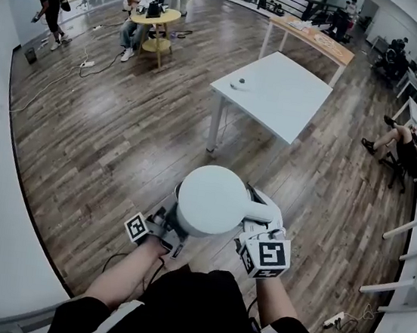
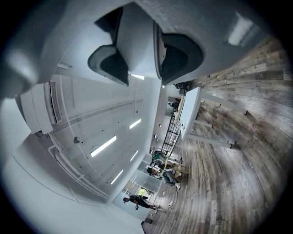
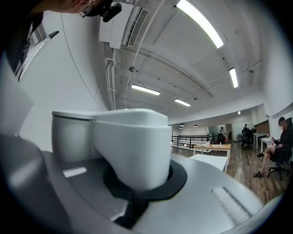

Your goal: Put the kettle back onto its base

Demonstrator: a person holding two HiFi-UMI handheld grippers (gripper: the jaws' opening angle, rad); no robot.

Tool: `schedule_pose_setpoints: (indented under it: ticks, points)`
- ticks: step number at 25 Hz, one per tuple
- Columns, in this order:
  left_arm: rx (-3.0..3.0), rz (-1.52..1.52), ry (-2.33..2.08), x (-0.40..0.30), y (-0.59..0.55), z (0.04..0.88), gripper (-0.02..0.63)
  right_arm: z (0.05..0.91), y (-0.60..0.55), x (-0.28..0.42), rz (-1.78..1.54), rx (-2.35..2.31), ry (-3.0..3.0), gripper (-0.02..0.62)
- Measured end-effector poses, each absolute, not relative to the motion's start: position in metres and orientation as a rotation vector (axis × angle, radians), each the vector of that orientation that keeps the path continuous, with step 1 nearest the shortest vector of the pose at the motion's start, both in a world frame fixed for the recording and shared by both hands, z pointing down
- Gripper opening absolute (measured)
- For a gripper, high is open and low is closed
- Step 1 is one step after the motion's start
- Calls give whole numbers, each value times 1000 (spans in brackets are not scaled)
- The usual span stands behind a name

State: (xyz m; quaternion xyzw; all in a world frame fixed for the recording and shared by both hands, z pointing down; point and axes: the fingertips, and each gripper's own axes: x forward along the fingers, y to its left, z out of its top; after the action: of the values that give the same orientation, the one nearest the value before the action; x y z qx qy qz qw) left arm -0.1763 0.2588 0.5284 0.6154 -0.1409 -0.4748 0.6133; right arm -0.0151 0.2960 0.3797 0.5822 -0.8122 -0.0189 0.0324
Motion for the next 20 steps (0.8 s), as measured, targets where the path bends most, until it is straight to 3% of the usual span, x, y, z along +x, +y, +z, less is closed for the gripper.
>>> schedule_pose_setpoints:
  ticks: [20]
  points:
    - [1428, -1160, -389, -119, 149, 531, 222, 381, 174, 47, -77, 1706, -2596, 6]
